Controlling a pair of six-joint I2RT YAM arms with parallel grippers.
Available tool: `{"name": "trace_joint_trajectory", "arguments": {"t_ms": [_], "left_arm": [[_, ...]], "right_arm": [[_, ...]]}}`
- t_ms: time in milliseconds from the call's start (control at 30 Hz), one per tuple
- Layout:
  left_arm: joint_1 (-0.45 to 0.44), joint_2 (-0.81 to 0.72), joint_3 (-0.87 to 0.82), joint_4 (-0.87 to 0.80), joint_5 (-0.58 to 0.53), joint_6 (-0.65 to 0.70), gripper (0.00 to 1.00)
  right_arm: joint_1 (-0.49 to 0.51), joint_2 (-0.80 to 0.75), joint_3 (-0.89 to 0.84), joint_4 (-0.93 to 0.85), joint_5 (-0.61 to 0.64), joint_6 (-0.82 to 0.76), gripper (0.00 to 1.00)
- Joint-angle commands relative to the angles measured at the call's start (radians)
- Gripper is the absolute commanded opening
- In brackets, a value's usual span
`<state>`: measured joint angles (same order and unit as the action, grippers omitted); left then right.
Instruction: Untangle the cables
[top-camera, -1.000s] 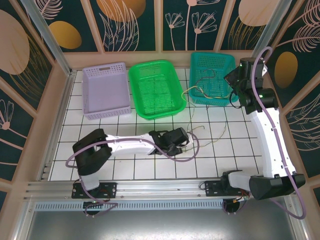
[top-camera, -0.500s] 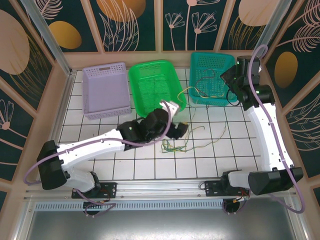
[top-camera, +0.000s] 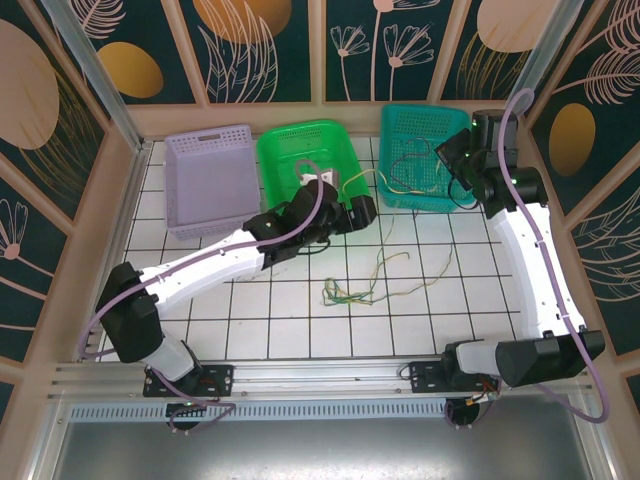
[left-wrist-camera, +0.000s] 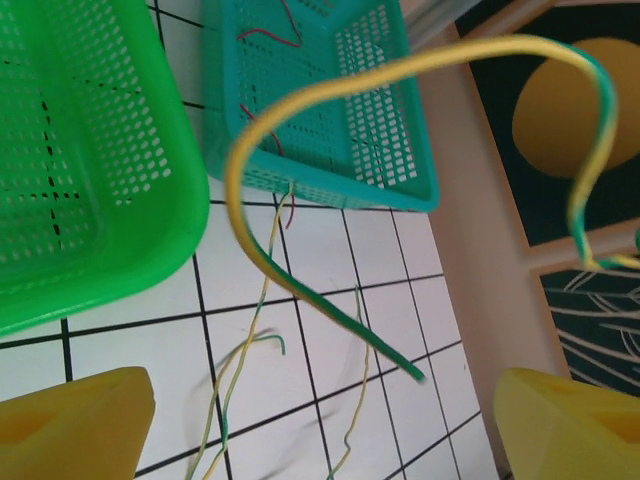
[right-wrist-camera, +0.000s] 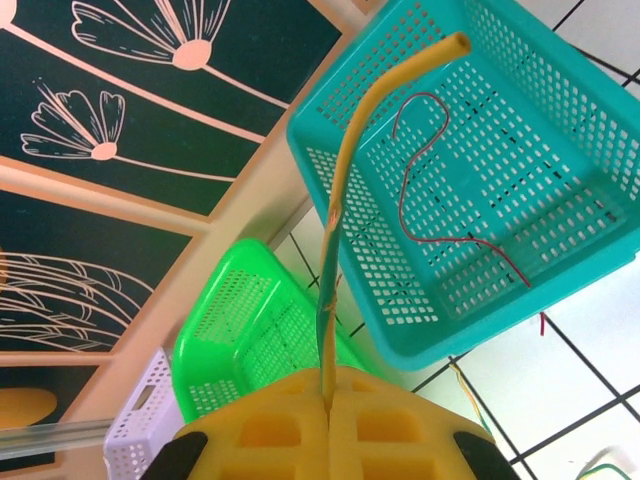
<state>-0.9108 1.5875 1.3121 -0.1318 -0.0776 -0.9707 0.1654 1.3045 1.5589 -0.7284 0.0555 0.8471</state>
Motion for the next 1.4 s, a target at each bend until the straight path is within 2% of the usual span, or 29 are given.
{"name": "trace_joint_trajectory", "arguments": {"t_ms": [0,167,200,233,300,333,500,600,700,800,933,1067,1233,1367], "left_arm": [[0.023,0.006,0.002,0.096,0.046,-0.067,0.79],[0.025,0.043,0.025,0.088,0.064,-0.037,0.53],[0.025,0.045,0.022,0.09,0.066,-0.026,0.46],[0.024,0.045,0.021,0.086,0.063,-0.014,0.35],[0.024,0.042,0.015,0.062,0.048,0.028,0.08],[0.026,0.039,0.01,0.039,0.039,0.066,0.0],[0.01,0.006,-0.031,-0.069,0.027,0.325,0.0],[-0.044,-0.012,-0.062,-0.138,0.038,0.565,0.0],[-0.116,0.01,-0.07,-0.245,-0.008,0.746,0.0],[-0.151,0.015,-0.111,-0.271,-0.022,0.806,0.0],[-0.2,0.021,-0.136,-0.277,-0.063,0.871,0.0],[-0.249,0.066,-0.115,-0.316,-0.105,0.931,0.0],[-0.294,0.11,-0.125,-0.346,-0.158,0.974,0.0],[-0.303,0.109,-0.147,-0.332,-0.176,0.994,0.0]], "right_arm": [[0.006,-0.002,0.017,0.029,-0.032,0.026,0.0],[0.009,-0.011,0.001,0.037,-0.036,0.035,0.0],[0.009,-0.01,0.001,0.04,-0.036,0.035,0.0],[0.008,-0.01,0.002,0.041,-0.036,0.035,0.0],[0.007,-0.007,0.007,0.047,-0.036,0.027,0.0],[0.003,-0.003,0.012,0.055,-0.03,0.016,0.0],[-0.064,0.048,0.067,0.158,-0.049,-0.107,0.0],[-0.097,0.106,0.123,0.271,-0.123,-0.283,0.0],[-0.1,0.189,0.223,0.267,-0.051,-0.477,0.0],[-0.138,0.234,0.259,0.317,-0.031,-0.558,0.0],[-0.198,0.274,0.289,0.426,-0.179,-0.532,0.0],[-0.214,0.358,0.406,0.403,-0.3,-0.519,0.0],[-0.293,0.461,0.569,0.341,-0.492,-0.399,0.0],[-0.318,0.481,0.607,0.364,-0.582,-0.364,0.0]]}}
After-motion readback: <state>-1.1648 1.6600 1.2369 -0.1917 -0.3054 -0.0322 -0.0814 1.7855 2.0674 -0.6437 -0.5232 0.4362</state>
